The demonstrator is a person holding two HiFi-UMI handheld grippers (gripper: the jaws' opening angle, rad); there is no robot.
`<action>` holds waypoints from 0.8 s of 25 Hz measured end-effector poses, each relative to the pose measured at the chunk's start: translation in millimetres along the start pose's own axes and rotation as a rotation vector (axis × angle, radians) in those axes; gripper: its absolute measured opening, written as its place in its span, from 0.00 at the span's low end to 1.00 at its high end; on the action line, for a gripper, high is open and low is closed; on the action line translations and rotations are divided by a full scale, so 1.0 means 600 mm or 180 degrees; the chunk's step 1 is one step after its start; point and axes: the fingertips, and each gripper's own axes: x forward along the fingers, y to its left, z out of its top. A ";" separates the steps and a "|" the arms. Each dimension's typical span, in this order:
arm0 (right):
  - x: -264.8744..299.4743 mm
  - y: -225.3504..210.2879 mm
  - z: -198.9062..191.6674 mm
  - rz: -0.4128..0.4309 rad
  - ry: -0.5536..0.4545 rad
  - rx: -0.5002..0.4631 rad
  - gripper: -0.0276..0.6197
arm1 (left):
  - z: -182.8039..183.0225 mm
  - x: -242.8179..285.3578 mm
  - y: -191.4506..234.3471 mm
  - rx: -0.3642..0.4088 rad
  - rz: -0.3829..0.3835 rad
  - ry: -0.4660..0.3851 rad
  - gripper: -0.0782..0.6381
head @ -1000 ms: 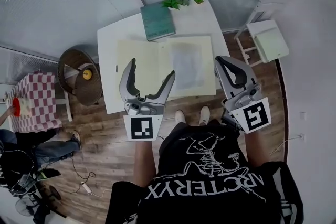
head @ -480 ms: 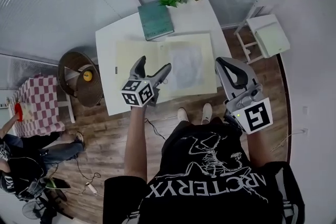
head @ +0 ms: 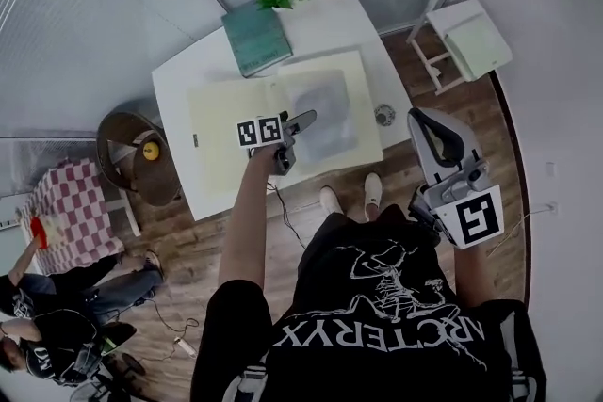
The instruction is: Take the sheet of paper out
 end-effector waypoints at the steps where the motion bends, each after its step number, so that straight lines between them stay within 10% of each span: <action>1: -0.007 -0.005 -0.005 -0.0035 0.0026 0.0010 0.06 | -0.001 0.010 0.003 -0.0028 -0.0022 0.0028 0.79; 20: -0.035 -0.025 -0.025 -0.0175 0.0156 0.0005 0.06 | -0.021 0.056 0.014 -0.0128 -0.0065 0.0189 0.77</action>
